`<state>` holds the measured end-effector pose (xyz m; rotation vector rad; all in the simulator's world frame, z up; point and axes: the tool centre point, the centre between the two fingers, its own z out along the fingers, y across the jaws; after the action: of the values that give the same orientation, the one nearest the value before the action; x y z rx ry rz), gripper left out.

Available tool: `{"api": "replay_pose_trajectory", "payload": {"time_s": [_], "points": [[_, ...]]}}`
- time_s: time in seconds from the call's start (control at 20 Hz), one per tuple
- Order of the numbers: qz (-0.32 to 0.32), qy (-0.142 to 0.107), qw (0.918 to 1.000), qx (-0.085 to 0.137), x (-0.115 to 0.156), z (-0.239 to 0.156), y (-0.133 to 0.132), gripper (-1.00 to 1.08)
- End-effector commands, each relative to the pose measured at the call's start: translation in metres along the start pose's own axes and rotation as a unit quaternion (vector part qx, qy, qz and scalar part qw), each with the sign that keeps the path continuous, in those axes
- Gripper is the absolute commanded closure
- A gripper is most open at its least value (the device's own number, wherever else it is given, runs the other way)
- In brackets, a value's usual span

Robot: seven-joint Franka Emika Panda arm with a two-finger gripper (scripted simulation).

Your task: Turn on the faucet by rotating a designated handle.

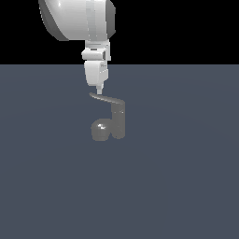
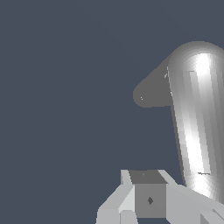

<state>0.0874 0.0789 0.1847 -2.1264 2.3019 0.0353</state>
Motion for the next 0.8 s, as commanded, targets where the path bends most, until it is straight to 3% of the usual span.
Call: {"api": "replay_pose_trajectory", "payload": {"time_s": [0.0,0.5,0.75], "points": [[0.013,0.005,0.9999,0.003,-0.001,0.006,-0.003,1.08],[0.023,0.010,0.9997,0.006,-0.002,0.012,-0.006,1.08],[0.023,0.010,0.9997,0.006,-0.005,0.012,0.007,1.08]]}}
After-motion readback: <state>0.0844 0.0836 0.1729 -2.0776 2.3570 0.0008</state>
